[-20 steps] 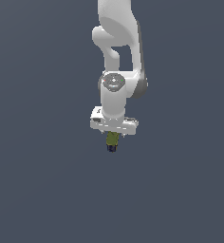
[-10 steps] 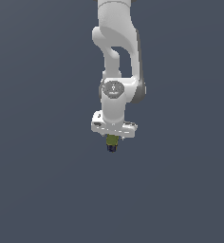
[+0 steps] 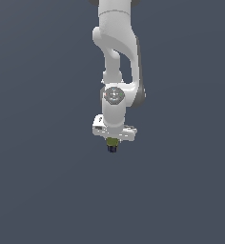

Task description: Pick up the object and move it to a goal position.

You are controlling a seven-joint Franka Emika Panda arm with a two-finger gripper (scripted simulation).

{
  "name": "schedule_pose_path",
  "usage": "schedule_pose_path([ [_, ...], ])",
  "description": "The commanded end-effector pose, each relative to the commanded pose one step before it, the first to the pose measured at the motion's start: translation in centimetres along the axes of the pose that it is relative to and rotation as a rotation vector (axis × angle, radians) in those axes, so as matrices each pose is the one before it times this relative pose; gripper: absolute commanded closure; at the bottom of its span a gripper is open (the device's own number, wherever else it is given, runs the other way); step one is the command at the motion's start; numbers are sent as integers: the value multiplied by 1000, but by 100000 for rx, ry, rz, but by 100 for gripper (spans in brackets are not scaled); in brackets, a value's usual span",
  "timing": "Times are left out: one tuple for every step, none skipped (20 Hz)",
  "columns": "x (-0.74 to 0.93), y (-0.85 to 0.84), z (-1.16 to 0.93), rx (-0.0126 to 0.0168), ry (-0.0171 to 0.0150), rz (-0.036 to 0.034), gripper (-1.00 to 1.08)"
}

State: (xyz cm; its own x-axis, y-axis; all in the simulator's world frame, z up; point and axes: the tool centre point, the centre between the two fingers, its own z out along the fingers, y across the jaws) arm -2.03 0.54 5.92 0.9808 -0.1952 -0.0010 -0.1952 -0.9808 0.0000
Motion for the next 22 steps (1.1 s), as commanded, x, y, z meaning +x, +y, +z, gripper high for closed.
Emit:
schedule_pose_path([
  [60, 23, 62, -1, 104, 48, 108],
  [0, 0, 0, 0, 0, 0, 108],
  [0, 0, 0, 0, 0, 0, 108],
  [0, 0, 0, 0, 0, 0, 108],
  [0, 0, 0, 0, 0, 0, 108],
  [0, 0, 0, 0, 0, 0, 108],
  [0, 0, 0, 0, 0, 0, 108],
  [-51, -23, -66, 10, -63, -26, 108],
  [2, 8, -29, 0, 0, 0, 108],
  [5, 23, -88, 0, 0, 0, 108],
  [9, 38, -147, 0, 0, 0, 108],
  [13, 53, -206, 0, 0, 0, 108],
  [17, 68, -266, 0, 0, 0, 108],
  [20, 84, -327, 0, 0, 0, 108],
  [24, 100, -389, 0, 0, 0, 108],
  [29, 116, -453, 0, 0, 0, 108],
  [33, 132, -517, 0, 0, 0, 108],
  [37, 148, -579, 0, 0, 0, 108],
  [41, 163, -640, 0, 0, 0, 108],
  [45, 178, -699, 0, 0, 0, 108],
  [49, 192, -755, 0, 0, 0, 108],
  [53, 206, -810, 0, 0, 0, 108],
])
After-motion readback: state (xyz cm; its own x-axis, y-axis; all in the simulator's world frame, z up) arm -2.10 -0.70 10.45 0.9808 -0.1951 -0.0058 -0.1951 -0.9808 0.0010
